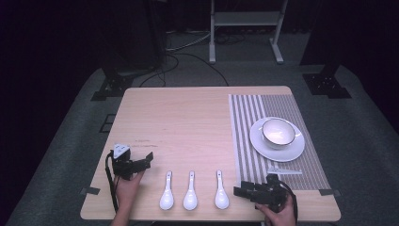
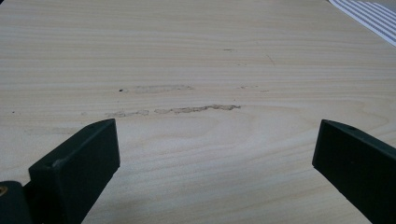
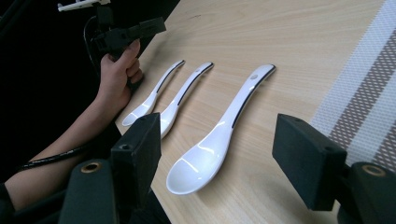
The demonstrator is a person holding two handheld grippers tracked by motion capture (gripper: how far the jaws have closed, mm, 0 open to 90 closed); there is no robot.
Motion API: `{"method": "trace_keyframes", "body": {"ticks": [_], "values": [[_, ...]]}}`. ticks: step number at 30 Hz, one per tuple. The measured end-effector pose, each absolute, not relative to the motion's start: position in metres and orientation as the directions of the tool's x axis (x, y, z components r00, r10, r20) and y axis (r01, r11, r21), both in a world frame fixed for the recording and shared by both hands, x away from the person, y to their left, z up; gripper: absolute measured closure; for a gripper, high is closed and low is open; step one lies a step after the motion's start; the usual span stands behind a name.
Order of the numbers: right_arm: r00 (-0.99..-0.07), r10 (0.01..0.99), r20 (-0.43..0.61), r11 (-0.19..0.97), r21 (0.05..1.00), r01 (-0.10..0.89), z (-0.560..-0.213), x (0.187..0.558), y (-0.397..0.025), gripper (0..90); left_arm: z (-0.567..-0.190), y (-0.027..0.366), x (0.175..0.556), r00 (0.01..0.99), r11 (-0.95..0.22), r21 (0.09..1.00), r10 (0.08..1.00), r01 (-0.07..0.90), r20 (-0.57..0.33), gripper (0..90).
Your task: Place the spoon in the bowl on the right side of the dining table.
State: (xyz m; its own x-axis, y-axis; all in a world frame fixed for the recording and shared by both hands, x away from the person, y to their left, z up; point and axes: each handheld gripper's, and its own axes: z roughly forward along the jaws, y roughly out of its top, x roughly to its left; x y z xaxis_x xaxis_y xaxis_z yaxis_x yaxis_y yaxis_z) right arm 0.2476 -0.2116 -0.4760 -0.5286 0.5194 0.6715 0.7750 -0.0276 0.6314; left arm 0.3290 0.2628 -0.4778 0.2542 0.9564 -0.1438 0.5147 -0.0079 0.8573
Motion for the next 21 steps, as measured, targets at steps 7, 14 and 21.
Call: {"method": "trace_keyframes", "body": {"ticks": [7, 14, 21], "values": [[-0.537, 0.523, 0.662, 0.008, 0.627, 0.779, -0.474, 0.257, -0.198, 31.9, -0.478, 0.263, 0.329, 0.255, -0.009, 0.857, 0.956, 0.514, -0.143, 0.0], [-0.524, 0.519, 0.676, 0.013, 0.606, 0.795, -0.475, 0.265, -0.194, 31.9, -0.478, 0.263, 0.329, 0.255, -0.008, 0.858, 0.956, 0.514, -0.144, 0.0], [-0.528, 0.514, 0.676, 0.035, 0.599, 0.8, -0.473, 0.277, -0.183, 32.2, -0.478, 0.263, 0.329, 0.255, -0.008, 0.858, 0.956, 0.514, -0.144, 0.0]]}}
